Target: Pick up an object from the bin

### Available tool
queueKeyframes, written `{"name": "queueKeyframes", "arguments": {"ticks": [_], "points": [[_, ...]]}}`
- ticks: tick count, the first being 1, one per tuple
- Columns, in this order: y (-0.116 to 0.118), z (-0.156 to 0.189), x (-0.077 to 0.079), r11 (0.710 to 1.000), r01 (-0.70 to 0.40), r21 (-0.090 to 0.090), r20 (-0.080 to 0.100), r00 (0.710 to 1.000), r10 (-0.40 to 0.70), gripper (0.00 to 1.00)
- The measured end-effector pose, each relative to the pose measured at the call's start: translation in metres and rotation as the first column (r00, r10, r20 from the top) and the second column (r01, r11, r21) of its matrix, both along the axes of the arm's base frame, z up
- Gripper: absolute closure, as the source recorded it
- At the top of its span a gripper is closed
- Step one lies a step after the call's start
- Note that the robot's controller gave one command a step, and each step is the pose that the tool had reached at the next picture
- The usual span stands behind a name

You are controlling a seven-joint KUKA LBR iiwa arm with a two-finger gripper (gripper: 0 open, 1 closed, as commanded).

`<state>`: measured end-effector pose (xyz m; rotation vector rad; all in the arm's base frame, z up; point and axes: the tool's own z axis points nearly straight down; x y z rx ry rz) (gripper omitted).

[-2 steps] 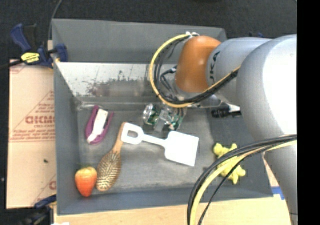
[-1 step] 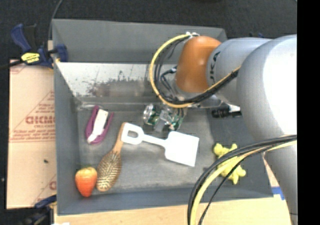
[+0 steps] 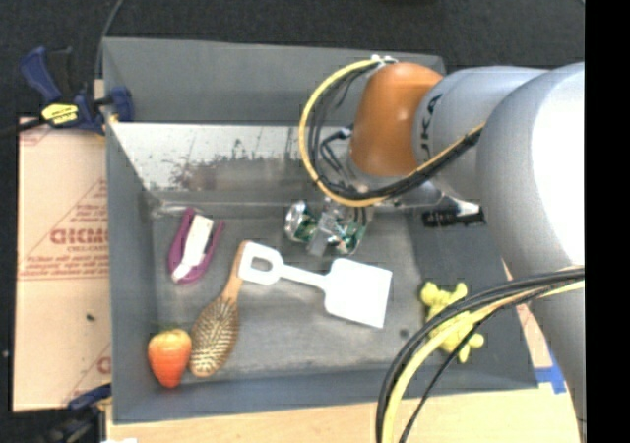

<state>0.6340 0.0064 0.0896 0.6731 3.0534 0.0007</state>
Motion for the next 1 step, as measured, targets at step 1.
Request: {"name": "queueKeyframes", "arguments": {"ticks": [1], "points": [[-0.0003,0.0427,-0.0008,1.0,-0.002,0.0,-0.003,1.0,0.002,1.0]]}}
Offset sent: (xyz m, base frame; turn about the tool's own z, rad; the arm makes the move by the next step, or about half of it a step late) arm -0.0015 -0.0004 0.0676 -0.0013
